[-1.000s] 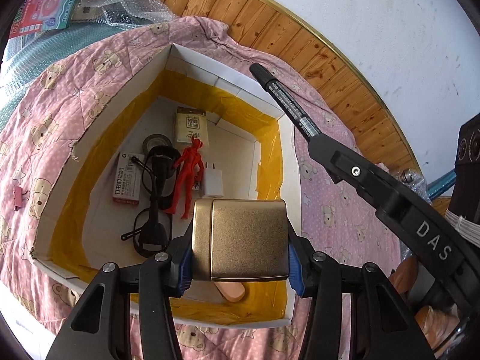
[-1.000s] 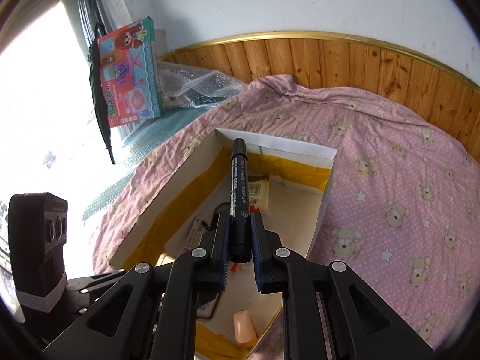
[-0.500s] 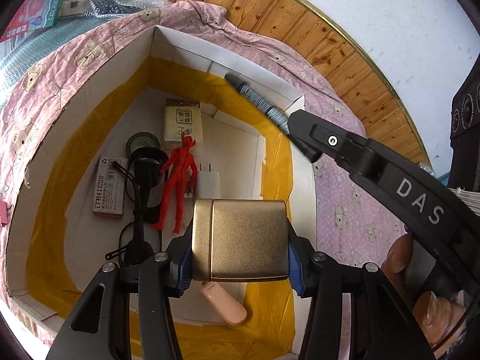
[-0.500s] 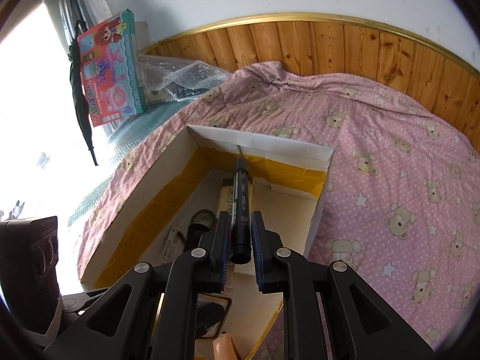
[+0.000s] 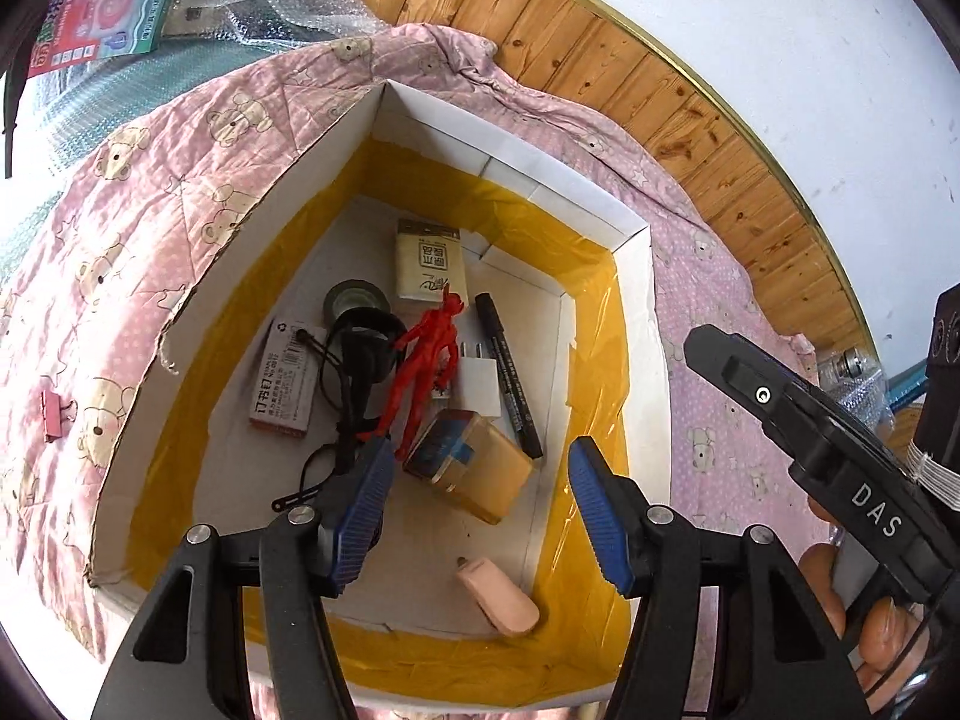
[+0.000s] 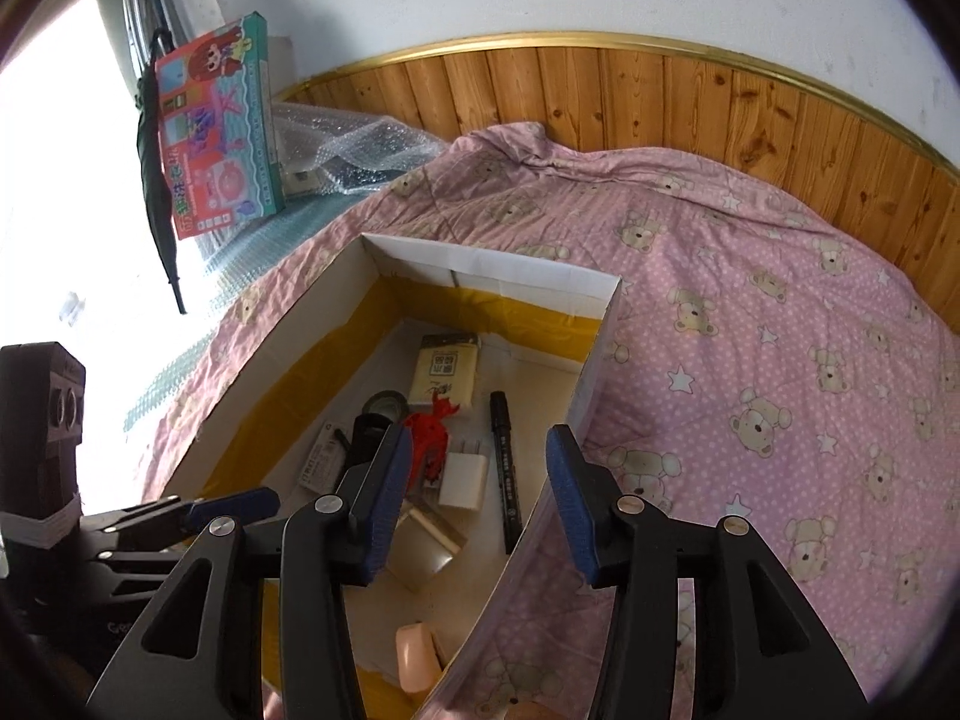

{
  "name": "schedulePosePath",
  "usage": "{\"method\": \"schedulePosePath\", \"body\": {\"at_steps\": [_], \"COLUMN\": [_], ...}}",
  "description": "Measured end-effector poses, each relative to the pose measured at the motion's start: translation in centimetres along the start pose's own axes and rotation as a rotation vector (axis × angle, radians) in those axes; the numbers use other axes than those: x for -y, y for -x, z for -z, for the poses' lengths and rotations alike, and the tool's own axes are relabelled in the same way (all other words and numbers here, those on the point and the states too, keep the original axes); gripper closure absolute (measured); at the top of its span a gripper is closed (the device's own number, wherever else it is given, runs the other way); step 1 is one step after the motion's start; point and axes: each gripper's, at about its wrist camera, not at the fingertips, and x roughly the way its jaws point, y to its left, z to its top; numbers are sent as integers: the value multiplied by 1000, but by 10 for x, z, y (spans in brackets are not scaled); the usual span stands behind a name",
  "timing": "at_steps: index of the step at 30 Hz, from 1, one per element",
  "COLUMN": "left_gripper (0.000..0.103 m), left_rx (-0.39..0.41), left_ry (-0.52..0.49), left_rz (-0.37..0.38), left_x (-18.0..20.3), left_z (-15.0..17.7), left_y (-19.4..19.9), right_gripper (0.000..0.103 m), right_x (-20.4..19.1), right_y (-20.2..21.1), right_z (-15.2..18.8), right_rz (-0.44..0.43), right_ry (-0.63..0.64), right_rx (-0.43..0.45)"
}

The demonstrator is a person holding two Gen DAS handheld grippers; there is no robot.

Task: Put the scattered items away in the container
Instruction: 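Open both grippers to drop the marker and tin into the box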

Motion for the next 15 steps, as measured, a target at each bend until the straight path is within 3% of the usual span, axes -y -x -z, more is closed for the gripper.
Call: {"method": "schedulePosePath", "body": {"at_steps": [15], "left_gripper": [41], "left_rx": [46], "left_ry": [-61], "left_rz": [-55], "left_x": [7], "left_z": [35], "left_y": [41], "right_gripper": [54], "right_x": [-38], "right_y": [26], "right_z": [25], "right_rz": [-41], "right_ry": [153], "right_rx": [-88]}}
